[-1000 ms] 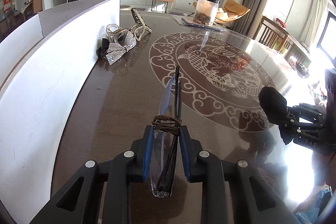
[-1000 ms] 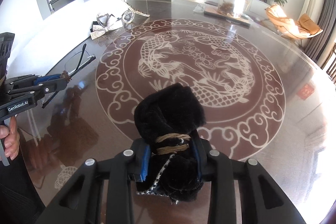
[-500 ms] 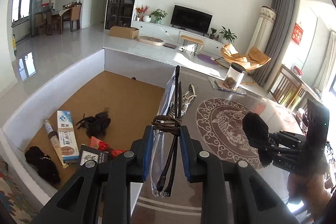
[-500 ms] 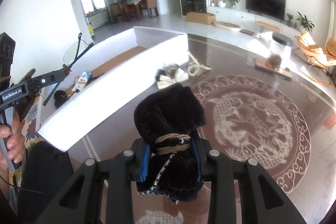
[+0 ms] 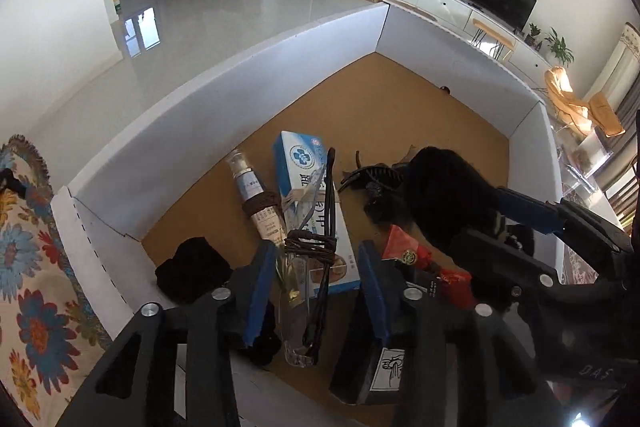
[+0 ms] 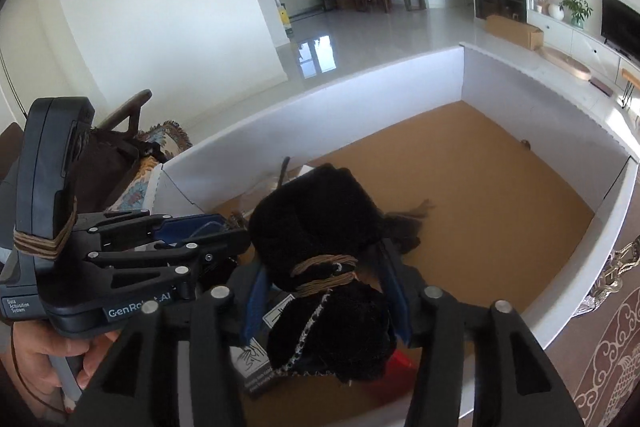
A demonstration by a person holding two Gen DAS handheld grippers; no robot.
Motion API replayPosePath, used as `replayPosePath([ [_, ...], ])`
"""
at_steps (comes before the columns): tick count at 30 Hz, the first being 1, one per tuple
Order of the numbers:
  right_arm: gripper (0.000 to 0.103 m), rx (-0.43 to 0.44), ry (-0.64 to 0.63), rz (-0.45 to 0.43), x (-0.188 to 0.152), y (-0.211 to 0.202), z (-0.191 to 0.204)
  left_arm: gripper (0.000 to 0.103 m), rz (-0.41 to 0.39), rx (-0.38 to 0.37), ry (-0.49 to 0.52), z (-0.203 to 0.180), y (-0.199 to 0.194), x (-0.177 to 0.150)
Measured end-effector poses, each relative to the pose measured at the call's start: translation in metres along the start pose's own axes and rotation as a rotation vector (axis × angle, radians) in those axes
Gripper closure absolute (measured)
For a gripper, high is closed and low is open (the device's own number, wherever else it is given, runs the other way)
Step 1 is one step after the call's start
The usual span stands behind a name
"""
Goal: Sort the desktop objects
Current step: 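Carry the glasses and scrunchie bundle into the cardboard bin and open both tools, then return both tools to the table beside the remaining hair clips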
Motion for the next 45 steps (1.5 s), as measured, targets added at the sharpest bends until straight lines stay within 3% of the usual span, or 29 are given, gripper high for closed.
replayPosePath([
  [1, 0.025, -0.007, 0.002, -0.009, -0.003, -0.001, 0.0, 0.046, -0.028, 0.007, 0.036, -0.003, -0.002, -0.002],
  [3, 0.024, -0.009, 0.009, -0.053, -0.009, -0.013, -0.002, 0.021, -0.067, 0.025, 0.07, -0.006, -0.009, -0.009],
  [7, 0.015, -0.059, 0.015, -0.178, -0.022, -0.065, -0.011, 0.018, -0.128, -0.034, 0.069, -0.015, -0.028, -0.02],
  [8, 0.008, -0.083, 0.015, -0.206, -0.03, -0.08, -0.016, 0.018, -0.141, -0.046, 0.069, -0.019, -0.033, -0.023],
  [11, 0.002, -0.18, 0.026, -0.254, -0.061, -0.122, -0.04, 0.018, -0.188, -0.059, 0.104, -0.037, -0.048, -0.03],
  [18, 0.002, -0.403, 0.142, -0.085, -0.191, -0.171, -0.121, 0.018, -0.259, -0.074, 0.225, -0.097, -0.076, -0.046],
  [22, 0.002, -0.473, 0.228, -0.038, -0.255, -0.2, -0.15, 0.018, -0.268, -0.081, 0.278, -0.122, -0.085, -0.058],
  [26, 0.002, -0.506, 0.304, -0.025, -0.293, -0.217, -0.167, 0.018, -0.266, -0.099, 0.326, -0.147, -0.09, -0.069],
  [33, 0.002, -0.508, 0.359, -0.021, -0.317, -0.219, -0.172, 0.017, -0.264, -0.125, 0.434, -0.187, -0.096, -0.093],
  [37, 0.002, -0.513, 0.38, -0.003, -0.32, -0.217, -0.175, 0.017, -0.137, -0.166, 0.561, -0.22, -0.07, -0.139],
  [42, 0.002, -0.518, 0.414, 0.016, -0.326, -0.214, -0.179, 0.017, -0.057, -0.091, 0.763, -0.256, -0.017, -0.204],
  [45, 0.001, -0.508, 0.431, 0.023, -0.328, -0.213, -0.182, 0.017, -0.058, -0.067, 0.81, -0.279, 0.004, -0.21],
])
Point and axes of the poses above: each gripper's, at about its wrist camera, not at the fingertips, and y roughly the way its jaws point, z to its left, x to its top, the point moved 8 cm from there along y, roughly the way its jaws point, and after that the axes turned 14 degrees about -y, right-handed, at the moved point
